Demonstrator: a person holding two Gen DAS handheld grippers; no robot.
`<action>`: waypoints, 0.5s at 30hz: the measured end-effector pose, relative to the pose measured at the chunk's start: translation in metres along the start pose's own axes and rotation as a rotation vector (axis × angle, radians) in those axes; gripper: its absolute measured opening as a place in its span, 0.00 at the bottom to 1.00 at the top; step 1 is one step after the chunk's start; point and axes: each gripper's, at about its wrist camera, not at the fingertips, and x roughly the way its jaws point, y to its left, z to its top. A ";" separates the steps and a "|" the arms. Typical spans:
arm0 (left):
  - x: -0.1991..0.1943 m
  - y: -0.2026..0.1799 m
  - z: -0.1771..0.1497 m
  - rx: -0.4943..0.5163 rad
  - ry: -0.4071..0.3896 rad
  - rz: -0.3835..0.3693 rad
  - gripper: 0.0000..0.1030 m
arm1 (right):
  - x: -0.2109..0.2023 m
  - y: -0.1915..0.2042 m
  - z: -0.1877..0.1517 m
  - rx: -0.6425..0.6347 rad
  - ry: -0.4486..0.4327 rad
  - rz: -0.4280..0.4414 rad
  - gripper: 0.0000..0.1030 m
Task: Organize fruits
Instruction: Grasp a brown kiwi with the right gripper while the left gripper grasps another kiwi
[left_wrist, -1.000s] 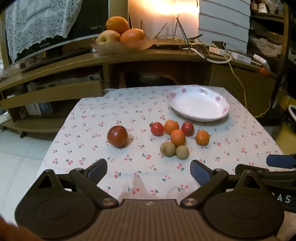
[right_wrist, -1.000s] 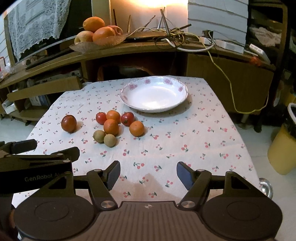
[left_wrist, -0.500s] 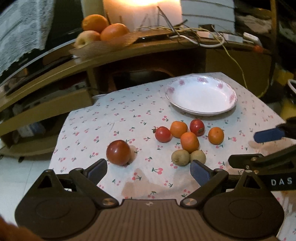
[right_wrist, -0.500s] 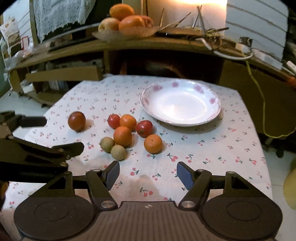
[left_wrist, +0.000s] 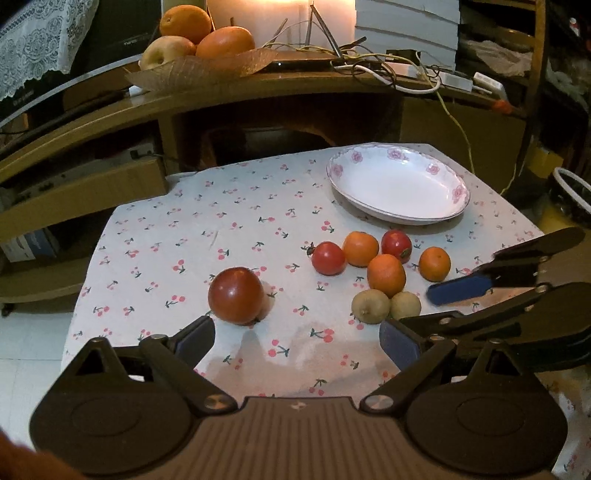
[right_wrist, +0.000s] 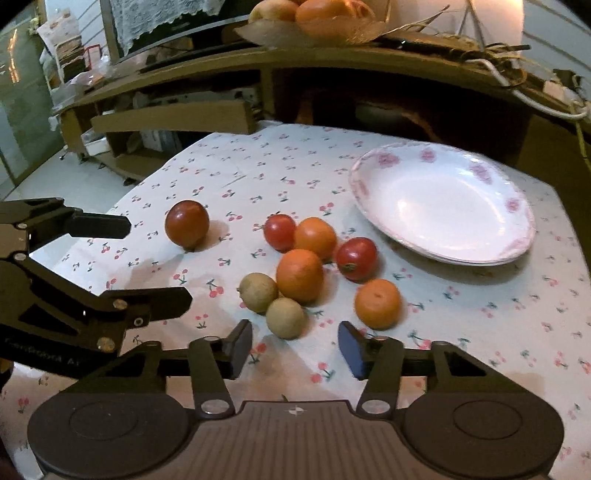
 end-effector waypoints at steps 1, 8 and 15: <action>0.000 0.000 0.000 -0.001 -0.004 -0.004 0.97 | 0.003 0.000 0.000 -0.002 0.004 0.003 0.39; 0.006 0.002 0.005 -0.029 -0.002 -0.044 0.93 | 0.007 -0.006 0.006 -0.003 -0.012 0.026 0.24; 0.015 -0.014 0.009 0.006 0.016 -0.082 0.82 | -0.007 -0.013 -0.001 -0.015 0.011 -0.028 0.24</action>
